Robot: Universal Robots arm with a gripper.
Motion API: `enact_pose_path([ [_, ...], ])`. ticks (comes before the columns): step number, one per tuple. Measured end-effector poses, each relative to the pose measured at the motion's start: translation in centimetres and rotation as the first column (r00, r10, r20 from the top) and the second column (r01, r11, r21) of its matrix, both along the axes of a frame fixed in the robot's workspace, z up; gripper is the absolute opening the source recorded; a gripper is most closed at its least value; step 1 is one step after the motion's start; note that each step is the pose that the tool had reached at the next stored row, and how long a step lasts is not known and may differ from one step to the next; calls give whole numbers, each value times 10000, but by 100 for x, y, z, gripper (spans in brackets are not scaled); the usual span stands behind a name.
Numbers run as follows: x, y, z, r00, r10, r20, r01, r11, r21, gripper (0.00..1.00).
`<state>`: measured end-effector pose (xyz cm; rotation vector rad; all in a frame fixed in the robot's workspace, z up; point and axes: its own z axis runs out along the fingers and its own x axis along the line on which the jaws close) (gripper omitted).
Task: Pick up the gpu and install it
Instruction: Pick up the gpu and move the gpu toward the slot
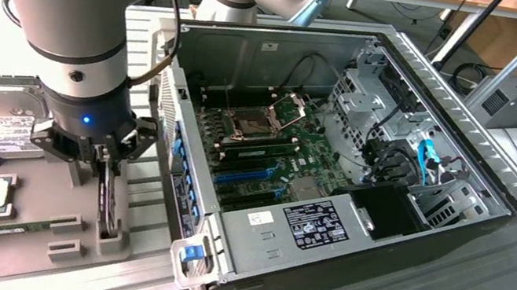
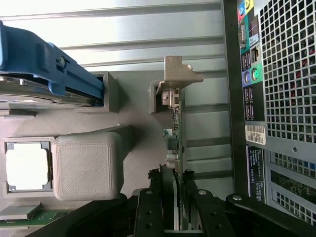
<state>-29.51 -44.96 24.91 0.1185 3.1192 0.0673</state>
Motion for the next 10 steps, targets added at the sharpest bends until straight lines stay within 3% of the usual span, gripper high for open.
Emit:
enact_pose_path([
  [10,0,0,22,10000,0,0,0,10000,1,29],
])
